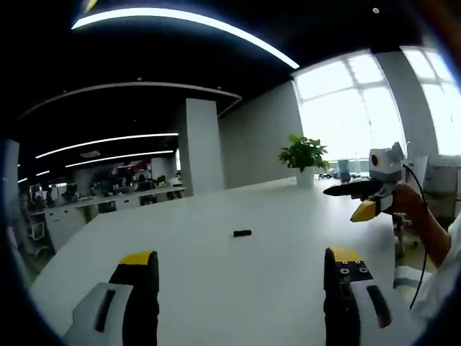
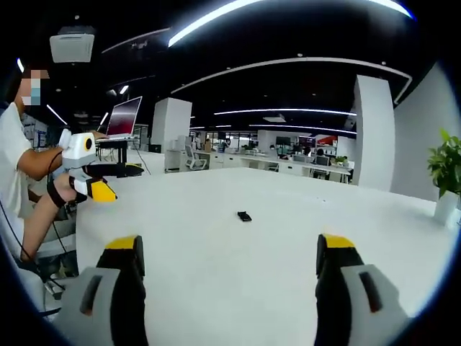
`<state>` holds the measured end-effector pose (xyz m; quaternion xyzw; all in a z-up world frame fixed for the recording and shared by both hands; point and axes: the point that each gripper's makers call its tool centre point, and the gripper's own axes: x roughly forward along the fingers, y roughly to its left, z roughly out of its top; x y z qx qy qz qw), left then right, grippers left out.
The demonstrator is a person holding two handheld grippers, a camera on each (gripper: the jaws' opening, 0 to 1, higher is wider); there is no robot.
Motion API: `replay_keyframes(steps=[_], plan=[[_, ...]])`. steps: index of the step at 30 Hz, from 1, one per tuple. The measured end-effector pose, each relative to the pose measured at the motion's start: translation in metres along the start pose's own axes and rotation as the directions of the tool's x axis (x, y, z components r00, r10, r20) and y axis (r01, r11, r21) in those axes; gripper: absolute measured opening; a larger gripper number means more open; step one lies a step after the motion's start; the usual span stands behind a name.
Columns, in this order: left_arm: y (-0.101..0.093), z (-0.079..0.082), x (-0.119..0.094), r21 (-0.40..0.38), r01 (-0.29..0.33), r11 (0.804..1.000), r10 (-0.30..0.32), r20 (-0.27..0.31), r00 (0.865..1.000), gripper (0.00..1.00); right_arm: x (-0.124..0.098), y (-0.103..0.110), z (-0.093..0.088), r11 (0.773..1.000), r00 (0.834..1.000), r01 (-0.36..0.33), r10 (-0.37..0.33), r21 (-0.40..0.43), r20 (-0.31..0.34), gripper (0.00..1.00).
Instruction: Snap the two parts of the plastic buckle together until the buckle closes and remains connected.
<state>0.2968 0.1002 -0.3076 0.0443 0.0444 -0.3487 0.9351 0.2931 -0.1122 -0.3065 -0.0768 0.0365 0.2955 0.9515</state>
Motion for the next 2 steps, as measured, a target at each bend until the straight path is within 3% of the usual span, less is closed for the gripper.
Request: replay_keyframes(steps=[2], plan=[[-0.0008, 0.0005, 0.0006, -0.003, 0.005, 1.000, -0.005, 0.002, 1.000, 0.97, 0.0004, 0.0003, -0.0004, 1.000, 1.000, -0.001, 0.001, 0.001, -0.001, 0.99]])
